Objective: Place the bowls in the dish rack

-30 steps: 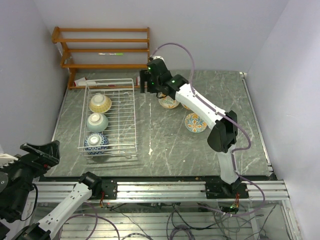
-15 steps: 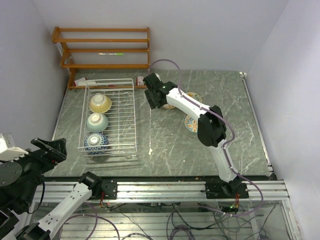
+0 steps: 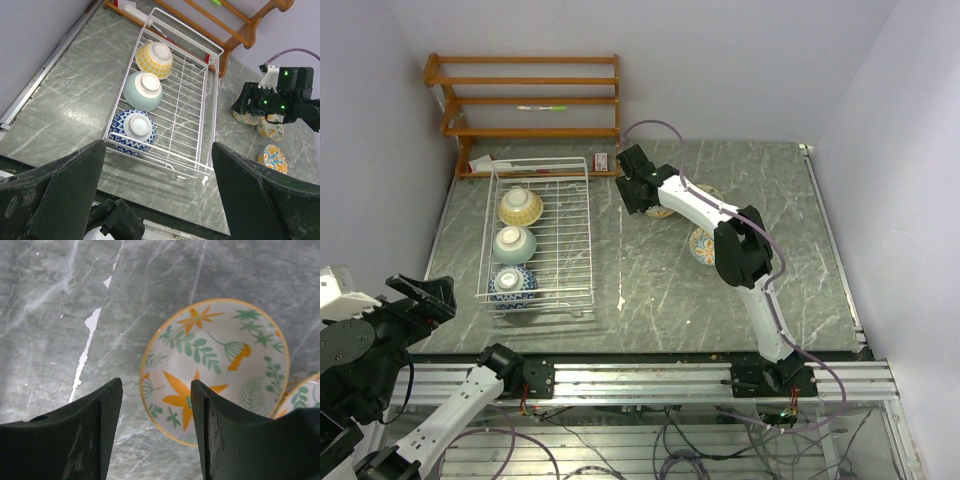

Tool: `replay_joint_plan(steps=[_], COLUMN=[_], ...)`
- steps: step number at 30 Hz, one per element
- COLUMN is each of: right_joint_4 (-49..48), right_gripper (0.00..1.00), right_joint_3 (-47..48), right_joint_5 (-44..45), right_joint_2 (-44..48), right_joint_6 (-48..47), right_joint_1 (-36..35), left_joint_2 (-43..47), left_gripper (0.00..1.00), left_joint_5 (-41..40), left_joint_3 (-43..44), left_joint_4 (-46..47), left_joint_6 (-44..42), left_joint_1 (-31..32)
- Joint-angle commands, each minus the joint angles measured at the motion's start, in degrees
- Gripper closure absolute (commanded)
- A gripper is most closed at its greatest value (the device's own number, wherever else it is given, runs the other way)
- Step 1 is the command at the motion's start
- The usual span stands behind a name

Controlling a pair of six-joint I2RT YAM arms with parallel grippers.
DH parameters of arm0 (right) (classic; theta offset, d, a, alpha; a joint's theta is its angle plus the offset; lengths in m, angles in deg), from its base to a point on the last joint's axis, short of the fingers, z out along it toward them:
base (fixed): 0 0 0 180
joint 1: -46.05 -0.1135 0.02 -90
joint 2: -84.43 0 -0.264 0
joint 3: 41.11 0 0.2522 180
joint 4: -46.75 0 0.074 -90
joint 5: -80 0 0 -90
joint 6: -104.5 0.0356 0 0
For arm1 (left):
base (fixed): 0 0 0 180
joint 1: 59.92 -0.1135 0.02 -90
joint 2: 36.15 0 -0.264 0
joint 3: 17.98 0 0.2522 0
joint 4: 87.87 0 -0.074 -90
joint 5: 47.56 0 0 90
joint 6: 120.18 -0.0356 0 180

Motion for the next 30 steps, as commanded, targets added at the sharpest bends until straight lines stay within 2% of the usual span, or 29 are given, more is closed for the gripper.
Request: replay_joint_plan(steps=[1, 3, 6, 11, 17, 20, 24, 30], right_joint_4=[-2.9, -3.6, -3.7, -2.3, -2.8, -3.1, -7.7, -12.8], right_gripper=[0.44, 0.46, 0.65, 0.84, 0.85, 0.89, 1.00, 1.00], right_joint_3=[-1.0, -2.0, -2.6, -2.1, -3.6, -4.4, -7.6, -8.8], right_joint_5=[-3.3, -2.6, 0.3, 4.8, 4.9, 4.0, -4.1, -14.4], right_joint_2=[-1.2, -1.2, -1.4, -2.4, -2.4, -1.8, 4.2, 14.3], right_joint_6=[-1.1, -0.7, -0.1, 0.0, -0.9, -1.1, -0.7, 5.4], right_joint_1=[0.0, 0.0, 0.0, 0.0, 0.4, 0.5, 0.6, 1.0], left_joint_2=[0.3, 0.1, -0.1, -0.6, -0.4, -0.2, -0.1, 0.0], left_gripper=[0.01, 0.01, 0.01, 0.01, 0.01, 0.01, 0.01, 0.01], left_joint_5=[-1.7, -1.9, -2.0, -1.7, -1.6, -1.4, -1.1, -1.0], left_joint_3=[-0.8, -0.9, -0.9, -1.0, -1.2, -1.1, -0.3, 1.2], left_joint_4=[0.6, 0.7, 0.9, 0.8, 1.1, 0.9, 0.3, 0.3], left_joint_6=[0.8, 0.9, 0.8, 0.6, 0.5, 0.7, 0.9, 0.3], left_joint_1=[0.6, 0.7, 0.7, 0.8, 0.8, 0.8, 0.8, 0.8])
